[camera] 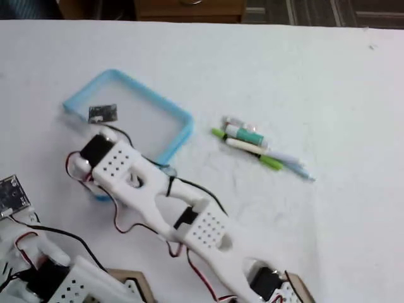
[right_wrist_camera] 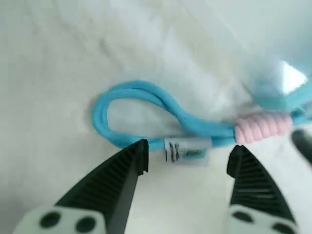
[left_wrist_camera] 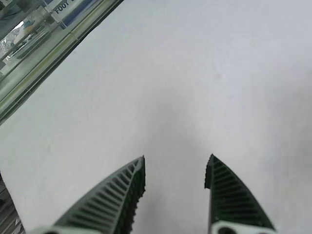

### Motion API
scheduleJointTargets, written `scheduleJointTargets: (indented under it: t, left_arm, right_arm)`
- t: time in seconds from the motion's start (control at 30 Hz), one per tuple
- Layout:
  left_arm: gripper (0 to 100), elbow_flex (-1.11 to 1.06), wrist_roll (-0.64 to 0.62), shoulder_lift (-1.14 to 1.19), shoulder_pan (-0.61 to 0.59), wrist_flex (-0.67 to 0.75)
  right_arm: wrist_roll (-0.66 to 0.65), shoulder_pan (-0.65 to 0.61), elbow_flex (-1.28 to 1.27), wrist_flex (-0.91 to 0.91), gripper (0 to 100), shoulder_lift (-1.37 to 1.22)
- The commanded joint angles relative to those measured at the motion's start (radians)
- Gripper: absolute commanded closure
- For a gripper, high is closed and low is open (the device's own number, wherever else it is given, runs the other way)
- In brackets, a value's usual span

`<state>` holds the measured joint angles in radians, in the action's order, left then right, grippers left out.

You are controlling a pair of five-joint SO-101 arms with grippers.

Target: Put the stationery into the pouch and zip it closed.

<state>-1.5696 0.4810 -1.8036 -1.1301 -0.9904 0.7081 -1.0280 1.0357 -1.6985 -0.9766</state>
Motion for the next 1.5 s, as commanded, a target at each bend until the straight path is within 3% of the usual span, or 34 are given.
scheduleJointTargets:
  t: [0.0,0.17,0.37,0.77,1.03,1.17,1.33,1.47]
  left_arm:
    - [78,0.049,-0.009,-0.007,-0.007,0.006]
    - [78,0.049,-0.009,-0.007,-0.007,0.006]
    - [78,0.049,-0.006,-0.007,-0.005,0.006]
    - [78,0.049,-0.006,-0.007,-0.001,0.006]
    - [78,0.049,-0.006,-0.007,-0.001,0.006]
    - [78,0.049,-0.009,-0.007,-0.001,0.006]
    - [78,0.049,-0.012,-0.007,-0.001,0.006]
    - [78,0.049,-0.012,-0.007,0.001,0.006]
  right_arm:
    - [-0.092,0.002,0.037,0.013,72.5,-0.038]
    - [-0.201,0.01,0.037,-0.019,74.6,-0.062]
    - [-0.477,0.045,0.034,-0.068,98.8,-0.062]
    - [-0.844,0.196,-0.017,-0.071,98.2,0.09]
    - [-0.954,0.168,-0.506,-0.068,98.2,0.395]
    - [-0.882,0.14,-0.649,-0.062,98.1,0.513]
    - [-0.388,0.044,-0.578,-0.051,97.8,0.535]
    - [-0.087,0.007,-0.491,0.068,95.4,0.487]
